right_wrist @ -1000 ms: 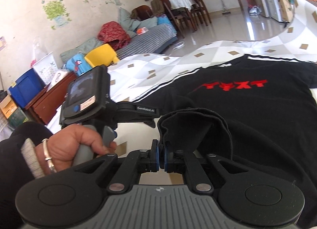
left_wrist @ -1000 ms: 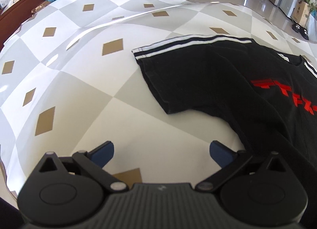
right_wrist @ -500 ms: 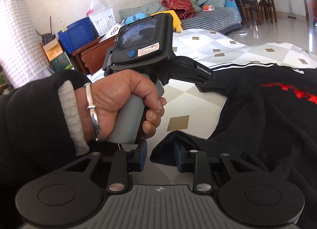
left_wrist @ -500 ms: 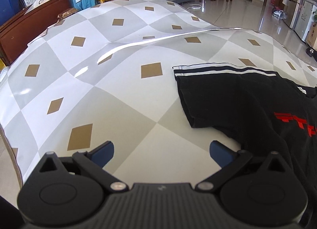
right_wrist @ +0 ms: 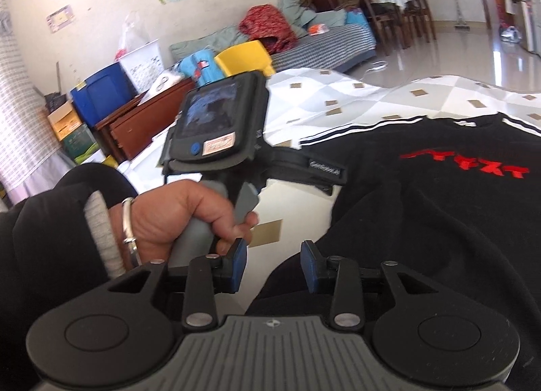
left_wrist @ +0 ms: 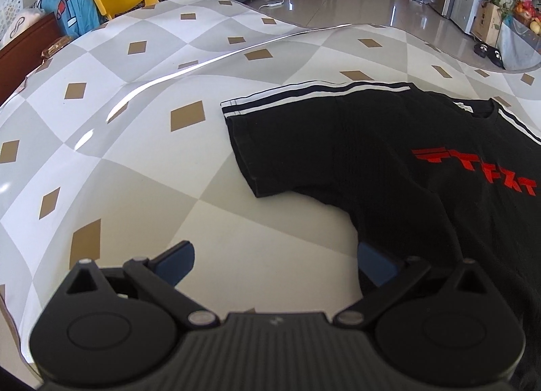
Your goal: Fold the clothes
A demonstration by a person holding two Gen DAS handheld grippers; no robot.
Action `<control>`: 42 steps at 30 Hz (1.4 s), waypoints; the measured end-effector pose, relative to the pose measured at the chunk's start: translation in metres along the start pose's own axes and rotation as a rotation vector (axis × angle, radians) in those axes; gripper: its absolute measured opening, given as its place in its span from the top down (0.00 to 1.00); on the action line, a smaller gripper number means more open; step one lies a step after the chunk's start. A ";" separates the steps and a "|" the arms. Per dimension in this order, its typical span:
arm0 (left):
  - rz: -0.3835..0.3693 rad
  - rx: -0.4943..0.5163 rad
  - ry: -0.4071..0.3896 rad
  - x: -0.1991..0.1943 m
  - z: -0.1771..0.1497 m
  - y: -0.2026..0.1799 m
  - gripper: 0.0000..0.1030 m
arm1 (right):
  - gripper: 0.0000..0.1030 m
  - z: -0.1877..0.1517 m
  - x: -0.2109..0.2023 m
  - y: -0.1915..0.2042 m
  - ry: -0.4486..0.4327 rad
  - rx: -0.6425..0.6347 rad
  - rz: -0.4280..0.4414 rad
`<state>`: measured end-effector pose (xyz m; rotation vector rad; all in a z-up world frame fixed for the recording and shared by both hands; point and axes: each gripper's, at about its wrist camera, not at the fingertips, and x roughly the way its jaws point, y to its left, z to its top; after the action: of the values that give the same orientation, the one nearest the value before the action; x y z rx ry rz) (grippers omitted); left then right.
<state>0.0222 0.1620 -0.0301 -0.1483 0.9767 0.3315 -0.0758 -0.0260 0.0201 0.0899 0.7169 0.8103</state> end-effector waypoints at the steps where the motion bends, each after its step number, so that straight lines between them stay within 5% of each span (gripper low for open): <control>1: -0.004 0.004 0.004 0.001 0.000 -0.002 0.00 | 0.65 0.002 -0.002 -0.005 -0.012 0.023 -0.034; 12: 0.023 0.047 0.033 0.022 -0.008 -0.011 0.00 | 0.62 0.006 -0.017 -0.068 -0.045 0.327 -0.417; 20: 0.123 0.063 -0.002 0.026 -0.002 -0.004 0.00 | 0.62 -0.002 -0.025 -0.096 -0.033 0.446 -0.563; 36: 0.244 0.013 -0.047 0.043 0.021 0.010 0.00 | 0.62 -0.016 -0.017 -0.120 0.067 0.525 -0.622; 42: 0.172 -0.145 -0.016 0.041 0.018 0.032 0.00 | 0.61 -0.019 -0.020 -0.120 0.078 0.526 -0.624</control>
<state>0.0468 0.2051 -0.0535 -0.1939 0.9517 0.5616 -0.0217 -0.1276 -0.0237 0.2917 0.9529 0.0170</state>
